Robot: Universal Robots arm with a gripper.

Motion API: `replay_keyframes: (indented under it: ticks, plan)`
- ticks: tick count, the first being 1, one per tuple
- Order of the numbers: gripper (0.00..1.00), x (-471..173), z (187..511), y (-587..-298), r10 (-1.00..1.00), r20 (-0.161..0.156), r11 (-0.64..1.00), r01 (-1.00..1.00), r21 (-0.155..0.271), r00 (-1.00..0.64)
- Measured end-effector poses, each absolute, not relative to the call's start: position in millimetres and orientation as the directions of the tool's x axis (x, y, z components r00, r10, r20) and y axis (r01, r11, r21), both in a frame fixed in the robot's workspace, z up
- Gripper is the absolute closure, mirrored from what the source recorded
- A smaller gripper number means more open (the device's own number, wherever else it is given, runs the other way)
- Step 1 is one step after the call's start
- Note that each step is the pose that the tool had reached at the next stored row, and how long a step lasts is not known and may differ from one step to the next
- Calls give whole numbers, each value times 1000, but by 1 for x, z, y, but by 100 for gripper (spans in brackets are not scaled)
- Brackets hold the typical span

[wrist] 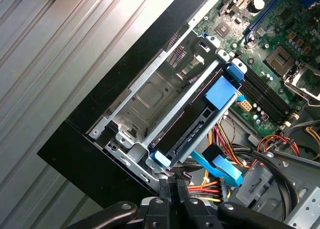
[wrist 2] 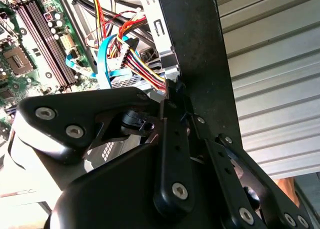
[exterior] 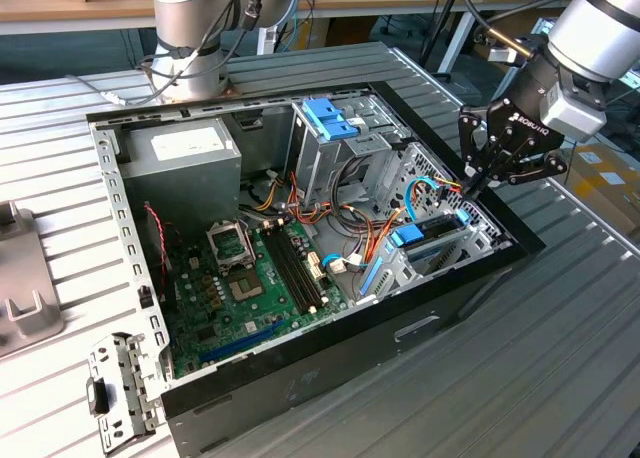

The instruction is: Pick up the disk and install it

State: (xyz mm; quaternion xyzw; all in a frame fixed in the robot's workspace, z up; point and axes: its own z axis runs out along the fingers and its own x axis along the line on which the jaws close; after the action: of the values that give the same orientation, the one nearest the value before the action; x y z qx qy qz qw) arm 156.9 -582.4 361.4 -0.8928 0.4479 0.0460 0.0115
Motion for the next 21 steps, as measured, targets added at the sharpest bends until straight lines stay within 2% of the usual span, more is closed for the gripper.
replay_keyframes:
  ticks: [12, 21]
  plan:
    - [83, 141, 364, -582, -806, -104, -587, -810, 12, 583]
    - [83, 137, 357, -582, -859, -104, -505, -863, 12, 502]
